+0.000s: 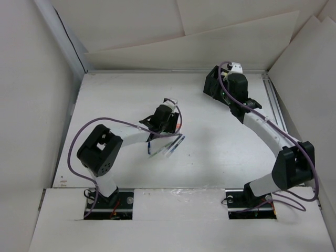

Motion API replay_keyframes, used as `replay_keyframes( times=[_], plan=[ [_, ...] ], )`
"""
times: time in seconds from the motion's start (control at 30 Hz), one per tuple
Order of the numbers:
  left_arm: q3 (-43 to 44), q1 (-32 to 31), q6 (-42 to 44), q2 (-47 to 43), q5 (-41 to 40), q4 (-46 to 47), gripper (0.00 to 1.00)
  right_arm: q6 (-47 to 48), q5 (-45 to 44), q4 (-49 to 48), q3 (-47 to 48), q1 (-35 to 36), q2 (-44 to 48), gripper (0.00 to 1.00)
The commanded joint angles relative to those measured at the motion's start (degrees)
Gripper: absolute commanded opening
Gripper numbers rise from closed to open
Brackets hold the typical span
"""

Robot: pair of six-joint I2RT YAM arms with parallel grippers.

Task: Sort the stationery into containers
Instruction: Pick up the pen from the center of the board.

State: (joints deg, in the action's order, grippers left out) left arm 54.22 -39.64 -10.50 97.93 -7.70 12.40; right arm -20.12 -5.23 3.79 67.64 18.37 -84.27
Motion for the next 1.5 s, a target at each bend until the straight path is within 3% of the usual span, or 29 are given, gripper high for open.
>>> replay_keyframes(
  times=[0.0,0.4,0.67,0.9,1.03,1.1,1.3,1.47],
  plan=[
    [2.3,0.3,1.3,0.8,-3.0,-0.9,0.55,-0.4,1.7,-2.6,-0.3,0.2,2.8,0.14],
    [3.8,0.3,2.3,4.0,-4.1,-2.8,0.55,-0.4,2.2,-3.1,-1.4,0.7,2.8,0.15],
    [5.6,0.3,2.9,6.4,-6.9,-5.0,0.47,-0.4,2.8,-3.1,-1.4,1.2,2.8,0.21],
    [7.5,0.3,2.9,9.5,-9.3,-5.5,0.44,-0.4,3.9,-3.6,-1.9,1.8,2.3,0.39],
    [7.5,0.3,2.3,10.5,-10.5,-5.5,0.36,-1.0,5.9,-3.6,-1.9,1.8,1.7,0.53],
    [8.0,0.3,1.7,10.5,-11.9,-5.5,0.25,-1.6,7.2,-4.1,-2.4,1.8,1.2,0.59],
    [7.5,0.8,0.7,6.8,-13.3,-3.5,0.09,-4.5,15.7,-7.1,-3.5,0.4,0.2,0.63],
    [4.7,2.8,-1.2,0.2,-12.1,-0.4,0.07,-6.7,24.7,-9.7,-4.0,-1.6,-0.4,0.65]
  ],
)
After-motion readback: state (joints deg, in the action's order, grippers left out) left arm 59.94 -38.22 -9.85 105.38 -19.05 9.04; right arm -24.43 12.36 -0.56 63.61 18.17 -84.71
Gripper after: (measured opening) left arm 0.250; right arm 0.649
